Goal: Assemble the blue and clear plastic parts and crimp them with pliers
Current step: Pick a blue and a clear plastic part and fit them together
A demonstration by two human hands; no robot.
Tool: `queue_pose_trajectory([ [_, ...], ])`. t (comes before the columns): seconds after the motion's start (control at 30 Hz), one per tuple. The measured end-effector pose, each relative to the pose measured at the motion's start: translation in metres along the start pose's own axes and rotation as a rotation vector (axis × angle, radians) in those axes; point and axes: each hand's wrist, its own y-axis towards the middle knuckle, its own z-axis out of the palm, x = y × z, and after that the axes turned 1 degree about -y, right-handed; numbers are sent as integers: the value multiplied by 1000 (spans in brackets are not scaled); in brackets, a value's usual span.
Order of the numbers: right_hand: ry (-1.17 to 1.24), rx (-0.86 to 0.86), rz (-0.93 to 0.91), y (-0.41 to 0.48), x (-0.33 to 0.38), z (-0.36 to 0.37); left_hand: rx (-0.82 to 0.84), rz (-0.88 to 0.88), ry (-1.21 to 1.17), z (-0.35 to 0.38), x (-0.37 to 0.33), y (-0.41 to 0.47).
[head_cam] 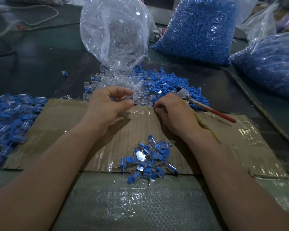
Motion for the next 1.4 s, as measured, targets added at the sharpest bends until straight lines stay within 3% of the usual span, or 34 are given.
queue_pose_trajectory([
  [0.27, -23, 28, 69, 1, -1, 3, 51, -67, 8, 4, -1, -3],
  [0.4, 10, 22, 57, 1, -2, 0, 74, -150, -100, 4, -3, -5],
  [0.57, 98, -73, 34, -3, -1, -5, 92, -185, -121, 4, -2, -5],
  [0.73, 256, -238, 75, -8, 3, -14, 89, -164, -116, 5, -4, -6],
  [1.0, 405, -179, 110, -11, 9, -12, 84, -112, -108, 6, -3, -6],
  [1.4, 650, -251, 64, -22, 26, -16, 170, -76, -83, 11, -1, -7],
])
